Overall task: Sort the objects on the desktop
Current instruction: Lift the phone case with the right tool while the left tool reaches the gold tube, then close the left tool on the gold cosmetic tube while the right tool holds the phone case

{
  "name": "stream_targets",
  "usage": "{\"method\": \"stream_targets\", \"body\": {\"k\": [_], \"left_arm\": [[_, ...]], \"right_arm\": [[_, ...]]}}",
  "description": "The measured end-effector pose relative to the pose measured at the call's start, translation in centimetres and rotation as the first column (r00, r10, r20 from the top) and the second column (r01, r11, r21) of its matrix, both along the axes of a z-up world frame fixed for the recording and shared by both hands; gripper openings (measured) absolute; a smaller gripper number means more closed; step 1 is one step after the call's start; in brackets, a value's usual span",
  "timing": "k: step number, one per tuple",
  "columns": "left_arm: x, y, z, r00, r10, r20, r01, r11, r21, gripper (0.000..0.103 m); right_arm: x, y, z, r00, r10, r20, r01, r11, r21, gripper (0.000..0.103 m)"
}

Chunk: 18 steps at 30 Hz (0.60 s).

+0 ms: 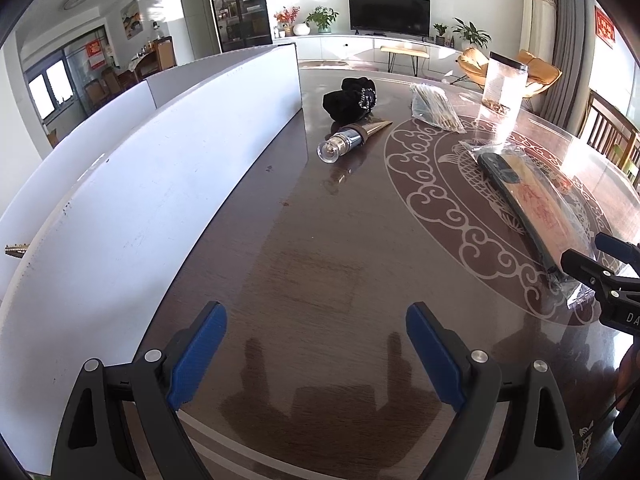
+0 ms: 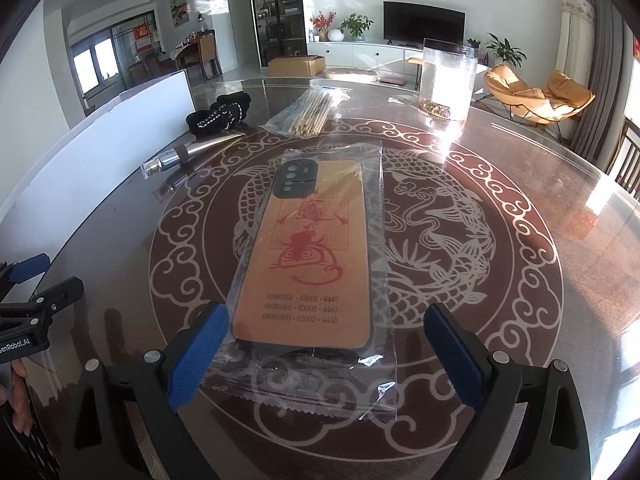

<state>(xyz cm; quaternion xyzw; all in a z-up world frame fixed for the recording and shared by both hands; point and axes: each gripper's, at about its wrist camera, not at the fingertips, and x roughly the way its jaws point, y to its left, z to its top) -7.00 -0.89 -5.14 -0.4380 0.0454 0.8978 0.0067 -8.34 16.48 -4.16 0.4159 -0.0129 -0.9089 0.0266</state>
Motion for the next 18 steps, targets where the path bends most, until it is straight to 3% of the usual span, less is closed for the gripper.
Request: {"method": "stream_targets", "body": {"k": [5,8,18], "left_arm": [[-0.5,0.6,-0.6,0.999,-0.029,0.034,0.029,1.0,0.008,0.092],[-2.3,0.8,-0.8,0.995,-0.079,0.067,0.075,0.995,0.064,0.092],[-14.4,3.7,-1.2,0.979,-0.17,0.113,0.172,0.985,-0.007,0.093]], "right_arm": [[0.7,-0.2,0.6,0.999,0.008,-0.048,-0.008,1.0,0.008,0.099],[1.0,-0.3,0.9,0.997,0.013,-0.074,-0.012,1.0,0.009,0.099],[1.3,-0.9,1.1,0.994,0.044,-0.098,-0.042,0.999,0.022,0.099]]}}
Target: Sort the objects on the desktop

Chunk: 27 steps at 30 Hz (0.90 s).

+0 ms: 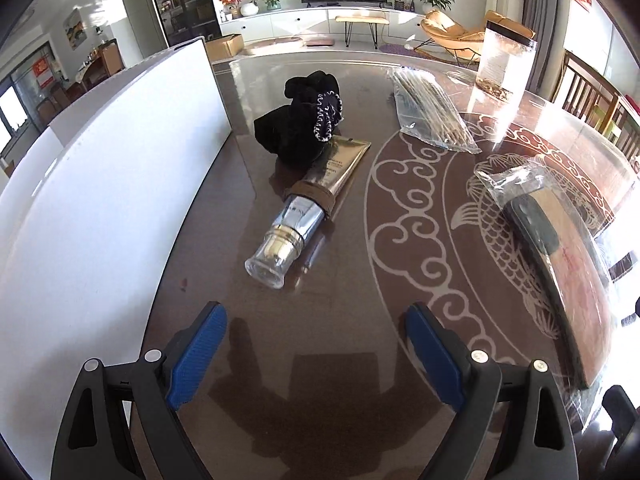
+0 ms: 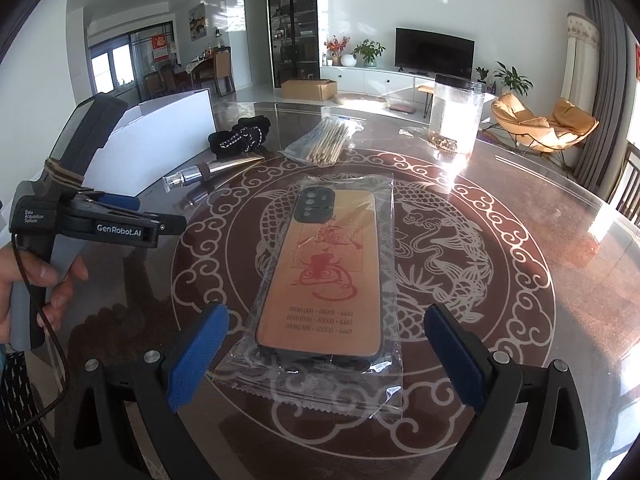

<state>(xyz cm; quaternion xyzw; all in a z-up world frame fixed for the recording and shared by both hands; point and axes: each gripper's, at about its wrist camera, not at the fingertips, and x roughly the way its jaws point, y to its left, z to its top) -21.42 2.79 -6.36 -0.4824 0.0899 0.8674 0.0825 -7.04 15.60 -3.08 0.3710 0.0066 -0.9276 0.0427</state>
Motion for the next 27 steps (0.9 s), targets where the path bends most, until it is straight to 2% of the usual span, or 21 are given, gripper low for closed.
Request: {"method": "stream_targets", "body": {"k": [3,6,8,9,10,11,12,16,21,24,27], "left_arm": [[-3.2,0.4,-0.1,0.999,-0.015,0.028,0.014,0.999,0.046,0.093],[-5.3,0.5,-0.5,0.999,-0.001,0.041,-0.001,0.998,0.059,0.103],[-5.4,0.5,-0.5,1.0,-0.003,0.02,0.002,0.998,0.063,0.1],[-5.1,0.3,-0.2,1.0,0.004,-0.004,-0.004,0.998,0.069,0.081],[-4.7,0.1,0.1,1.0,0.013,-0.026,-0.011,0.997,0.074,0.066],[-4.4,-0.1,0.4,0.999,0.023,-0.03,-0.021,0.997,0.077,0.034],[-4.2,-0.4,0.5,1.0,0.025,-0.015,-0.023,0.995,0.097,0.029],[-1.0,-1.5,0.6,0.997,0.072,-0.011,-0.07,0.991,0.11,0.029],[6.8,-1.6,0.4,0.994,0.106,-0.03,-0.101,0.985,0.141,0.029],[10.8,-1.5,0.2,0.991,0.108,-0.076,-0.098,0.987,0.125,0.029],[11.7,-1.2,0.3,0.991,0.098,-0.092,-0.089,0.991,0.097,0.031]], "right_arm": [[0.1,0.0,0.1,1.0,-0.001,-0.006,0.001,1.0,0.003,0.099],[0.3,0.0,0.2,1.0,-0.005,-0.019,0.005,1.0,0.005,0.099],[0.4,-0.1,0.3,1.0,-0.002,-0.025,0.003,1.0,0.008,0.099],[0.4,-0.1,0.2,1.0,-0.002,-0.025,0.002,1.0,0.009,0.099],[0.4,-0.1,0.2,1.0,-0.001,-0.024,0.002,1.0,0.01,0.099],[0.4,-0.1,0.2,1.0,-0.002,-0.022,0.003,1.0,0.01,0.099],[0.4,0.0,0.2,1.0,-0.005,-0.021,0.005,1.0,0.008,0.099],[0.4,0.3,0.2,1.0,-0.013,-0.025,0.013,1.0,0.0,0.099],[0.7,0.2,0.4,0.999,-0.015,-0.05,0.016,1.0,0.004,0.099],[1.0,0.2,0.6,0.998,-0.018,-0.068,0.018,1.0,0.011,0.099],[0.9,0.1,0.6,0.997,-0.018,-0.072,0.019,1.0,0.016,0.099]]}}
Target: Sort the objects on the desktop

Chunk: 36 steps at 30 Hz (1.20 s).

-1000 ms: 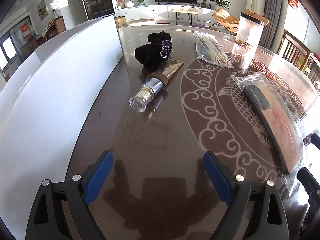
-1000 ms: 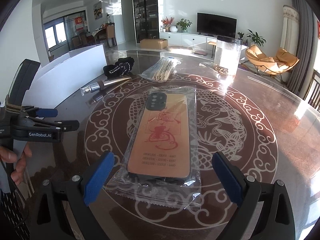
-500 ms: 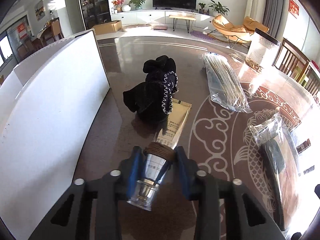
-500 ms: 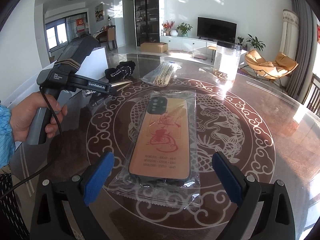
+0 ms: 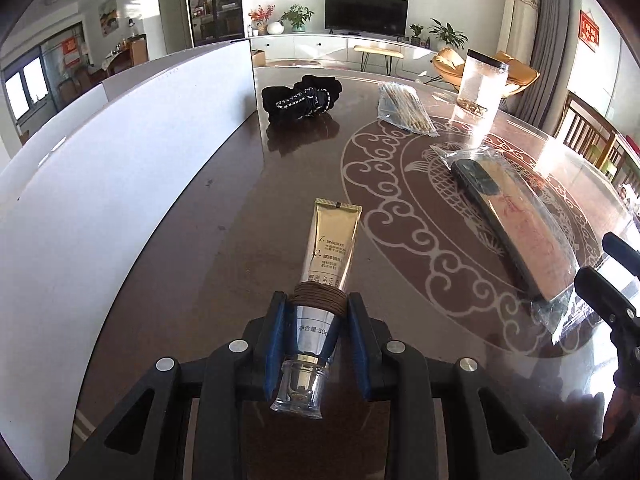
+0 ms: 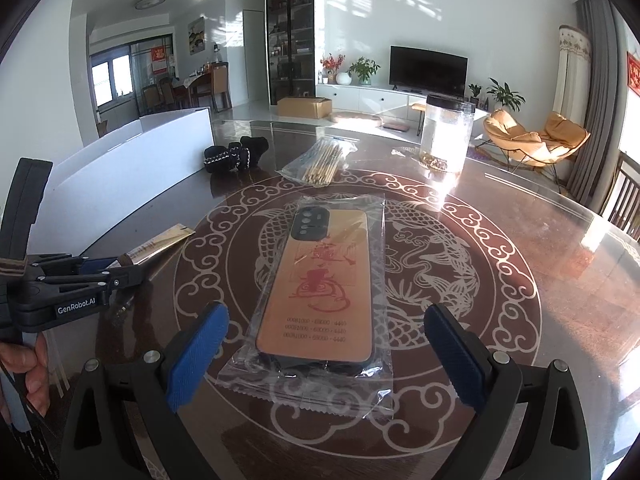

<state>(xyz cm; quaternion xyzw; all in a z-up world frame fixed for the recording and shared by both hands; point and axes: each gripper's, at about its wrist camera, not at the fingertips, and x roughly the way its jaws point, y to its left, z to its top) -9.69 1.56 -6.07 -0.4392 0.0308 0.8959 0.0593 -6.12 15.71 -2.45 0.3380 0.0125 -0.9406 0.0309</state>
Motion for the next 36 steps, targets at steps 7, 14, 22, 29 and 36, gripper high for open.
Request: {"method": "stream_targets", "body": {"k": [7,14,22,29,36], "left_arm": [[-0.2,0.4,-0.2,1.0,-0.016,-0.005,0.016,1.0,-0.022,0.062],[-0.3,0.6,-0.6,0.998,-0.046,0.031,0.046,0.999,-0.013,0.093],[-0.5,0.2,-0.8,0.999,-0.013,0.05,0.014,1.0,-0.011,0.103],[-0.6,0.2,-0.8,0.999,-0.013,0.052,0.013,1.0,-0.012,0.103],[-0.6,0.1,-0.8,0.999,-0.013,0.052,0.013,1.0,-0.01,0.103]], "right_arm": [[-0.1,0.0,-0.1,1.0,-0.017,0.003,0.017,1.0,0.01,0.099],[-0.2,-0.2,-0.2,0.999,-0.029,0.015,0.028,0.999,0.028,0.099],[0.3,-0.2,0.0,1.0,-0.02,-0.01,0.02,1.0,0.023,0.099],[-0.1,0.0,-0.2,1.0,-0.005,0.017,0.005,1.0,-0.002,0.099],[0.2,-0.8,0.0,1.0,0.013,0.002,-0.013,0.999,0.036,0.099]]}}
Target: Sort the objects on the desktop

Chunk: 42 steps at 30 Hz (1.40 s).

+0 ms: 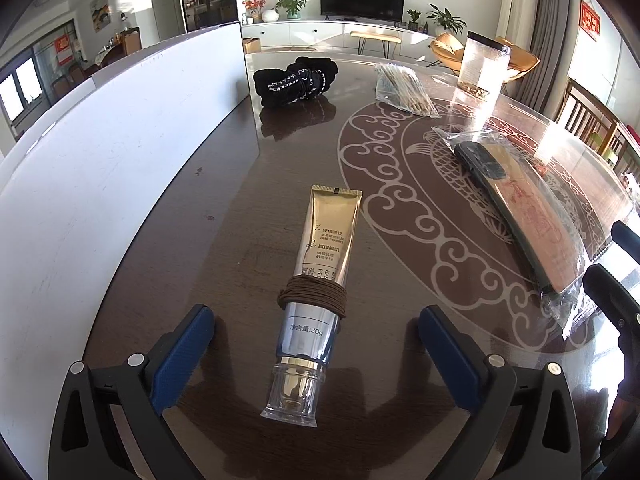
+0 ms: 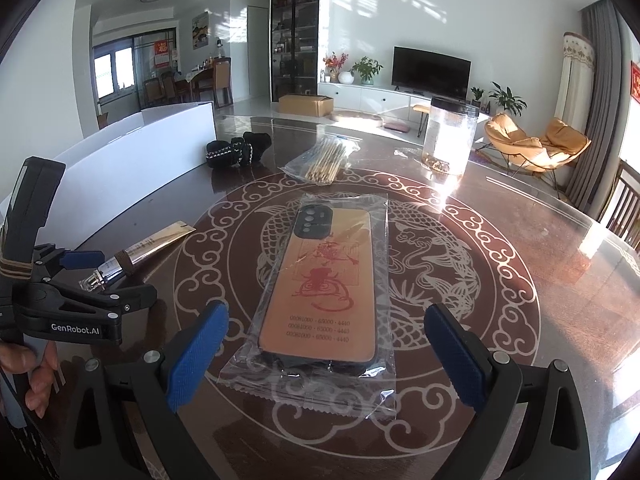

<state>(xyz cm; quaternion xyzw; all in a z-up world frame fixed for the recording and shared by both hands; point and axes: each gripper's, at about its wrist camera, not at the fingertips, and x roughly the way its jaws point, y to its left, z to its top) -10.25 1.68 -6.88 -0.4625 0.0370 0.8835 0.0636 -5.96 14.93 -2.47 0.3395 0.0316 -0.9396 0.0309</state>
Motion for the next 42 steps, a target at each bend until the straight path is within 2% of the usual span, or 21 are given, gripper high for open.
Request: {"method": "stream_targets", "body": {"k": [6,31,39,42], "left_arm": [[0.0,0.0,0.0,1.0,0.0,0.0,0.0,1.0,-0.001,0.103],[0.0,0.0,0.0,1.0,0.0,0.0,0.0,1.0,0.0,0.103],[0.0,0.0,0.0,1.0,0.0,0.0,0.0,1.0,0.0,0.103],[0.0,0.0,0.0,1.0,0.0,0.0,0.0,1.0,0.0,0.103]], "right_arm": [[0.1,-0.4,0.1,1.0,0.011,-0.008,-0.011,1.0,0.018,0.102],[-0.1,-0.4,-0.1,1.0,0.012,0.004,-0.012,1.0,0.017,0.102],[-1.2,0.9,-0.6,0.998,0.025,0.051,-0.02,0.994,-0.111,0.102],[-2.8,0.8,-0.4,0.997,0.036,0.071,-0.028,0.993,-0.114,0.102]]}}
